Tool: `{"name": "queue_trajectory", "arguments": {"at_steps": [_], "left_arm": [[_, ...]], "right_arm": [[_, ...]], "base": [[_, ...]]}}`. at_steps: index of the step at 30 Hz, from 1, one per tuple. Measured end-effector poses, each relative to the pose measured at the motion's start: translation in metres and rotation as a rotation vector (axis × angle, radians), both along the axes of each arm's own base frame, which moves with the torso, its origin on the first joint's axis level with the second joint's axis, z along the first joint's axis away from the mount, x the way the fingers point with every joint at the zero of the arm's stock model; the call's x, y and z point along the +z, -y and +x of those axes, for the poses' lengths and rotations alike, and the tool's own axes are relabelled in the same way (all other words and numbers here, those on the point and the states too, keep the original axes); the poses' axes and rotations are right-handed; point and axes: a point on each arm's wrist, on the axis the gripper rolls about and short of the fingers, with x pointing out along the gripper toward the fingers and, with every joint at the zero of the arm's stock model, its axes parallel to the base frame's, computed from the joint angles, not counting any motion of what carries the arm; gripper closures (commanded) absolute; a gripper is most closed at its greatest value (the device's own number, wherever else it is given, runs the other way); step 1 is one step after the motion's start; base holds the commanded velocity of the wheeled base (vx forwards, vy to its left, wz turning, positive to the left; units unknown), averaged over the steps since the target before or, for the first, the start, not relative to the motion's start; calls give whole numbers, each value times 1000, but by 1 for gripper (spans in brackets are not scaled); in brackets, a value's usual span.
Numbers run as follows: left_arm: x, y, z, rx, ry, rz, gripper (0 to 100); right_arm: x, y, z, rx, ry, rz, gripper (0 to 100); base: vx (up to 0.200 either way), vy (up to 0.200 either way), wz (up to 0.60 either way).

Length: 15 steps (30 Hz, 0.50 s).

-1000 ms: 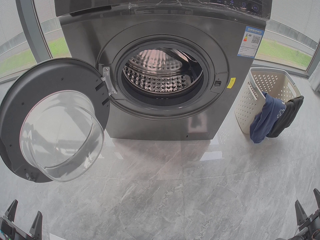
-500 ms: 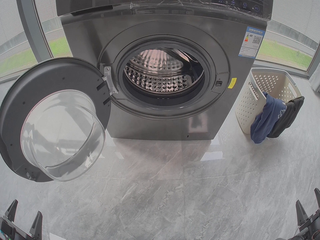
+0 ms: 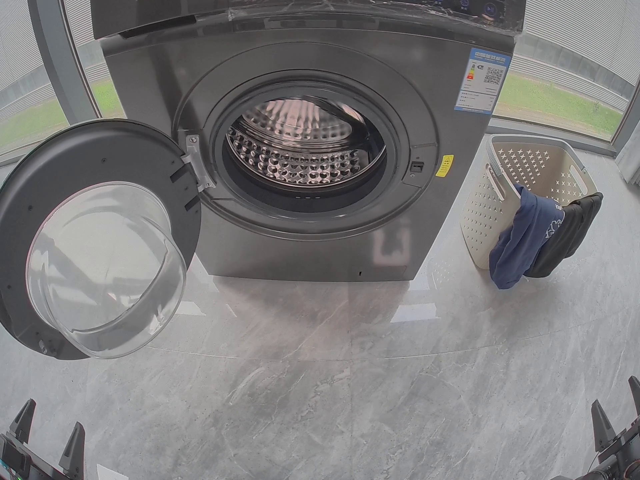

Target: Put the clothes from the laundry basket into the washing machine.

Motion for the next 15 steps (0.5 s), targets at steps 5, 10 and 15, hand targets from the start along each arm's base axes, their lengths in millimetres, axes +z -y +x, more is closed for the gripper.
{"name": "queue_trajectory", "arguments": {"at_steps": [5,10,15], "left_arm": [[0,0,0,0,0,0,0],[0,0,0,0,0,0,0],[0,0,0,0,0,0,0]], "right_arm": [[0,0,0,0,0,0,0],[0,0,0,0,0,0,0],[0,0,0,0,0,0,0]], "base": [[0,-200,0],[0,-200,0],[0,-200,0]]}}
